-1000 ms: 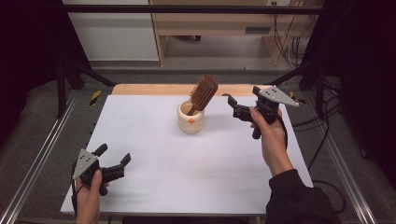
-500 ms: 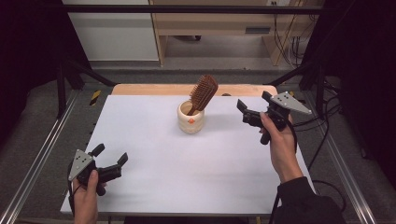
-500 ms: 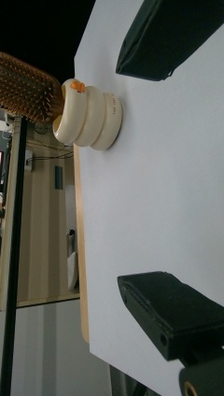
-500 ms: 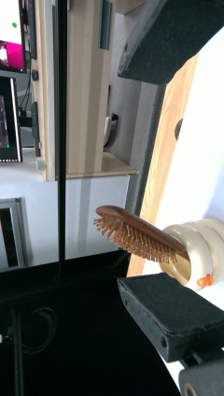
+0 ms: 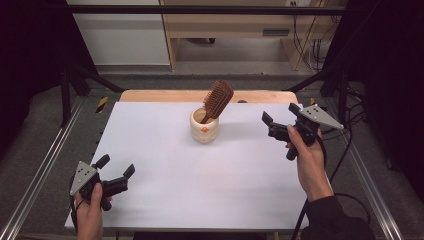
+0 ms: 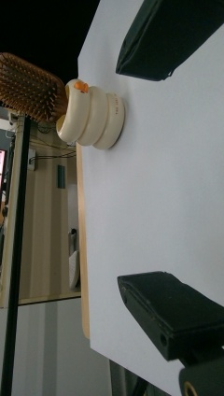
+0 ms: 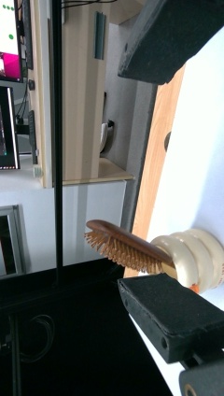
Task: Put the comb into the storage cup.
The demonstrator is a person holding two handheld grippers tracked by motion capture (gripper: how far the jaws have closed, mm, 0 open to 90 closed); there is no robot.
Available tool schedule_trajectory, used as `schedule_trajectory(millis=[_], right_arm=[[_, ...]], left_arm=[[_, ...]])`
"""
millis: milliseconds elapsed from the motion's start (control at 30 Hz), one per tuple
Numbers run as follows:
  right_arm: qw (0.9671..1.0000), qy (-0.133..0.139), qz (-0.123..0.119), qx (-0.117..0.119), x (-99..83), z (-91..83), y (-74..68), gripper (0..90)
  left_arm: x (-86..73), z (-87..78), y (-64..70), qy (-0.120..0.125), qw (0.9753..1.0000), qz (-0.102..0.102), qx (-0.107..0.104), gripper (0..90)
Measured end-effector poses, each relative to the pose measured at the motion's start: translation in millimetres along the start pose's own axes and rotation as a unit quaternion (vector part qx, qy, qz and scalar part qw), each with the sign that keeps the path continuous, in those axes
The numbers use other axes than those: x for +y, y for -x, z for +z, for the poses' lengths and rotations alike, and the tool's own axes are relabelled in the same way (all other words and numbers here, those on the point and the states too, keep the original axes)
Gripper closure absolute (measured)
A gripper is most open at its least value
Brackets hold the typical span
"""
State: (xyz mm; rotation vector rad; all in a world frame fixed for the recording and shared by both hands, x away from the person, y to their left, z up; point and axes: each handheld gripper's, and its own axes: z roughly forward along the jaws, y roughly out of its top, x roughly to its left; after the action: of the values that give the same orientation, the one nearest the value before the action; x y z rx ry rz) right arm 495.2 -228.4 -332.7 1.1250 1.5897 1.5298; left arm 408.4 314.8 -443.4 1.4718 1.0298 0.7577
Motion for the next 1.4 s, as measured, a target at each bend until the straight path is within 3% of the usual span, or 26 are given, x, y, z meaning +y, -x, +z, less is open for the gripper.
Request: schedule_trajectory(millis=[600,1400], right_arm=[[0.9997,-0.002,-0.018,-0.016,-15.6,-23.1,14.4,2.4],[0.9994,-0.005,-0.008,-0.033,-47.6,-62.4,34.8,2.9]], left_arm=[[-1.1,-3.5,-0.1,0.004,1.0,-0.001,-0.001,1.5],[-0.6,-5.3,-0.6,0.012,0.9999,0.004,-0.003,1.5]])
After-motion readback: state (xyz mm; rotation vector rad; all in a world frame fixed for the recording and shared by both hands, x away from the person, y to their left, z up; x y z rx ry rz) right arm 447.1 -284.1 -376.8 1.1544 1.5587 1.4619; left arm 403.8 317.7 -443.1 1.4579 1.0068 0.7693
